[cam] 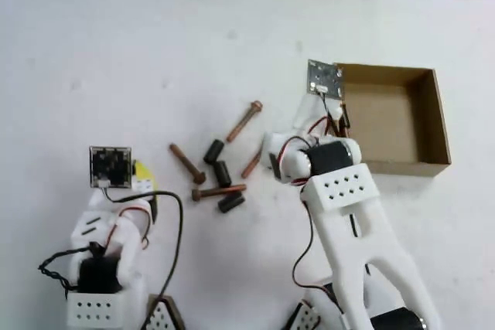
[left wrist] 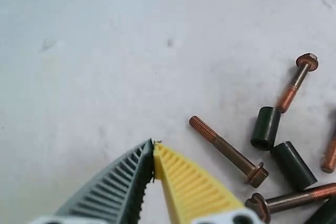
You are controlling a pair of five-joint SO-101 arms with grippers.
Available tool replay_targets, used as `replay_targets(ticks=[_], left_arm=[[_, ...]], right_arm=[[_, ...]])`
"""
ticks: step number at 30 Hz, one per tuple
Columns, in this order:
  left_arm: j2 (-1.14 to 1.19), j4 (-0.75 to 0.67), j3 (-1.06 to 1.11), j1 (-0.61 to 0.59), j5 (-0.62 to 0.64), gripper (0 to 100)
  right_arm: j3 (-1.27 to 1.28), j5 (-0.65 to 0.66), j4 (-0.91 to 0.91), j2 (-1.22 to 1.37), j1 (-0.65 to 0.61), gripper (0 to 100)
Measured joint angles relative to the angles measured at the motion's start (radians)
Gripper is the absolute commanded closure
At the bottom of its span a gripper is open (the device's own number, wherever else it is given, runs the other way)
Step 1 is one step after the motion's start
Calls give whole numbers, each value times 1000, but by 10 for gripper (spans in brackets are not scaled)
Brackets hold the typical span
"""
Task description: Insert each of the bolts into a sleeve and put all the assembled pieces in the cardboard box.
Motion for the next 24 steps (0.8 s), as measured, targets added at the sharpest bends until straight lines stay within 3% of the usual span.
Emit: replay_targets(ticks=[7, 24], left_arm=[[0, 0, 0, 0, 0, 980], [0, 0, 0, 0, 0, 980]], right_arm=[[-5, -6, -2, 173, 0, 875], [-327, -158, 23, 637, 2, 875]])
